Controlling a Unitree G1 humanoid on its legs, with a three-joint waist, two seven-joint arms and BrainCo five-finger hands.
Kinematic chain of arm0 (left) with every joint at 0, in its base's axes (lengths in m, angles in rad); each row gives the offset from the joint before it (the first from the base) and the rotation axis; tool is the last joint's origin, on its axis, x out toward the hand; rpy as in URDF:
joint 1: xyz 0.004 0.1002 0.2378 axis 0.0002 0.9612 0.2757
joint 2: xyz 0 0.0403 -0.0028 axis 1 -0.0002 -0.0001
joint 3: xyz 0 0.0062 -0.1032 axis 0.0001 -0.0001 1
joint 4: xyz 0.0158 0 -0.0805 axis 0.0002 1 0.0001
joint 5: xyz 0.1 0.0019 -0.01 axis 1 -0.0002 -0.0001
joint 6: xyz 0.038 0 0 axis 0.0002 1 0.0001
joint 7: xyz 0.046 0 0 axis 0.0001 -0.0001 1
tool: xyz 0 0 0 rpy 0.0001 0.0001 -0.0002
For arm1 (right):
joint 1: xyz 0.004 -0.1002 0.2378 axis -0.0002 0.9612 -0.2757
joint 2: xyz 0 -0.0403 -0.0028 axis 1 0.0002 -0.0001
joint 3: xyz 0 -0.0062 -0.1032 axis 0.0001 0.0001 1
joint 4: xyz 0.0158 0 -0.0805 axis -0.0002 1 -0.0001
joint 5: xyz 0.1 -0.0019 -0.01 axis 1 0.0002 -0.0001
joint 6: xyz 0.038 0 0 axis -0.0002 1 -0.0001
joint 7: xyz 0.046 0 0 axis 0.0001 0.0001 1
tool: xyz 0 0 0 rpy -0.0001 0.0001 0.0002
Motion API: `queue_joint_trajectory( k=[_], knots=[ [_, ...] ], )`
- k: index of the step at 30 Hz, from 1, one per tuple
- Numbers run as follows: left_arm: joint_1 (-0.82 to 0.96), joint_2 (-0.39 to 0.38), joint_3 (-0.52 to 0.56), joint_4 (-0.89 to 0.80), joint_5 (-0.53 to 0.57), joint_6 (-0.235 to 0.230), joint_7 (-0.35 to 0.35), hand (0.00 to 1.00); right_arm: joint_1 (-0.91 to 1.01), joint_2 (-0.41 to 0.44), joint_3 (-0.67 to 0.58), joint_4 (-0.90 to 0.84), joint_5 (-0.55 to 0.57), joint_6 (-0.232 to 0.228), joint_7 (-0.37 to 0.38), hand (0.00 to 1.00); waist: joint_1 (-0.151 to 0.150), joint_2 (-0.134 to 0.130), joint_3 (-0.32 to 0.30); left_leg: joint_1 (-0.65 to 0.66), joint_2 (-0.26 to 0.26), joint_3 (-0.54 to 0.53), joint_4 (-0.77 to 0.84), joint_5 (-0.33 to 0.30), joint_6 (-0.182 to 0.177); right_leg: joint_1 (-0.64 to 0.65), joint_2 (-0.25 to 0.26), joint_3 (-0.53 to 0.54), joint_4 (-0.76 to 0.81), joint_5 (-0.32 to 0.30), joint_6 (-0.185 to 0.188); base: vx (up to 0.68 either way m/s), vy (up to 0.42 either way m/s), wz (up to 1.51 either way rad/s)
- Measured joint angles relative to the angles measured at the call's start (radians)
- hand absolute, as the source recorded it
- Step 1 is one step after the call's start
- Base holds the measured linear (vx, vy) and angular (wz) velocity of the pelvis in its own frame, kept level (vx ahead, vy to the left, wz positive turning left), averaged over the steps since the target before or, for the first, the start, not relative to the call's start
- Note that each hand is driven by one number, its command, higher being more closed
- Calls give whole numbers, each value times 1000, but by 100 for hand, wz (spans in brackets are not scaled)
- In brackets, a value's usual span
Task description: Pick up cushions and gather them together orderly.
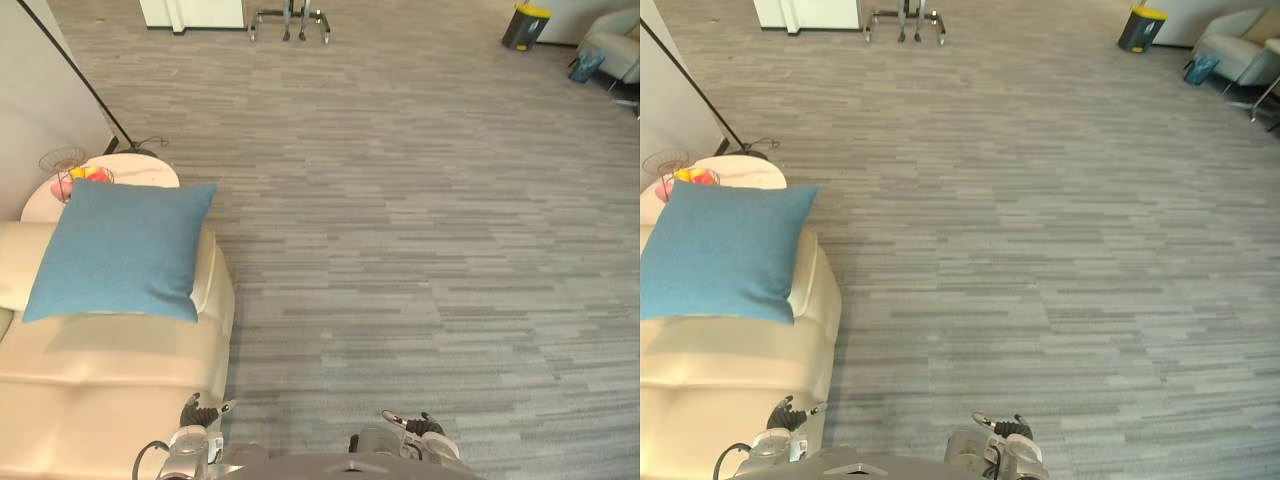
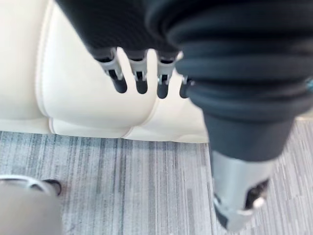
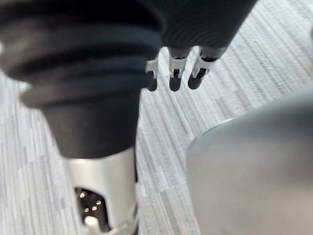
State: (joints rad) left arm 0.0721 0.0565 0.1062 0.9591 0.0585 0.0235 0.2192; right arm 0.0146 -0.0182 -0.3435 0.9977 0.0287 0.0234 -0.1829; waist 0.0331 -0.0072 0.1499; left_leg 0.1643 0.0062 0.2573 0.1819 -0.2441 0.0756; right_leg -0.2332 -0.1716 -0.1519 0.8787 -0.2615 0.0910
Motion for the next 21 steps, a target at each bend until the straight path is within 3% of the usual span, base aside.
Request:
queue_joint_trajectory(
  k=[2,3,4,5,6,7,8,10,11,13,14,17,18,19,20,21],
  knots=[
    [-7,-7,1,4,-5,1,0,0,-18,-7,-3,-1,2,-1,1,0,-12,10,5,16,17,-17,-25,-11,-20,-49,46,-2,-234,8,-18,255,-132,18],
    [-8,-7,1,6,-8,2,-1,0,-22,-8,-3,0,3,0,0,0,-18,13,8,19,26,-33,-25,-20,-34,-53,82,41,-398,52,-21,202,-154,32],
    [-2,-9,1,13,-8,2,-1,0,-19,-7,-4,0,3,0,0,0,-26,13,9,23,30,-53,-25,-29,-49,-46,97,79,-515,107,-19,293,-221,61],
    [-2,-13,9,16,-7,3,-2,0,-14,-7,-20,0,4,0,0,0,-34,10,10,34,31,-91,-23,-48,-77,-23,108,119,-597,240,-10,310,-242,65],
    [-2,-17,14,19,-7,3,-3,0,-12,-8,-30,0,6,1,0,0,-37,9,7,44,40,-106,-21,-58,-87,-9,117,114,-598,265,-20,272,-200,58],
    [-4,-39,31,23,-7,3,-3,0,-13,-22,-41,1,2,1,-1,0,-32,44,8,64,66,-130,-20,-64,-94,5,138,95,-582,225,-35,341,-206,35],
    [-5,-56,43,22,-7,1,-4,0,-14,-26,-60,0,3,1,0,0,-24,60,9,61,76,-147,2,-62,-97,3,142,81,-549,187,-46,333,-198,32],
    [0,-77,60,9,-7,1,-4,0,-12,-28,-65,-2,3,2,0,0,-24,66,8,12,92,-168,109,-56,-106,13,138,53,-527,161,-61,301,-214,41],
    [-3,-81,76,-6,-7,1,-5,0,-8,-28,-62,-12,3,2,0,0,-27,63,10,-97,117,-180,338,-37,-137,46,128,15,-536,136,-67,228,-175,57],
    [-6,-87,91,-24,-11,1,-4,0,13,-26,-56,-38,3,5,-2,0,-20,60,24,-209,171,-150,573,-7,-169,111,126,-28,-564,117,-85,255,-136,72],
    [-4,-87,90,-45,-24,0,-4,0,23,-26,-50,-42,3,3,-4,0,-1,60,30,-261,216,-80,674,-19,-149,182,122,-56,-593,96,-95,337,-115,63],
    [-3,-88,87,-48,-35,-4,-4,0,33,-23,-53,-39,5,9,-4,0,7,58,29,-306,212,13,544,-29,-133,259,94,-114,-654,103,-71,266,-21,55],
    [-3,-88,87,-48,-35,-4,-4,0,33,-22,-53,-40,6,10,-4,0,6,58,29,-314,192,45,404,-23,-132,275,83,-136,-678,105,-59,191,54,60],
    [-4,-89,86,-47,-35,-4,-3,0,36,-23,-55,-41,7,11,-4,0,3,62,26,-320,162,55,231,34,-125,289,76,-162,-697,107,-44,270,111,60],
    [-4,-91,86,-46,-35,-4,-3,0,40,-24,-56,-42,8,12,-4,0,3,65,24,-322,149,55,154,95,-117,294,76,-173,-702,105,-34,304,124,59],
    [-8,-89,88,-46,-34,-4,-3,0,47,-8,-62,-41,8,17,-4,0,19,43,12,-301,102,59,70,178,-86,306,56,-178,-719,115,-12,378,137,51]
  ],
)
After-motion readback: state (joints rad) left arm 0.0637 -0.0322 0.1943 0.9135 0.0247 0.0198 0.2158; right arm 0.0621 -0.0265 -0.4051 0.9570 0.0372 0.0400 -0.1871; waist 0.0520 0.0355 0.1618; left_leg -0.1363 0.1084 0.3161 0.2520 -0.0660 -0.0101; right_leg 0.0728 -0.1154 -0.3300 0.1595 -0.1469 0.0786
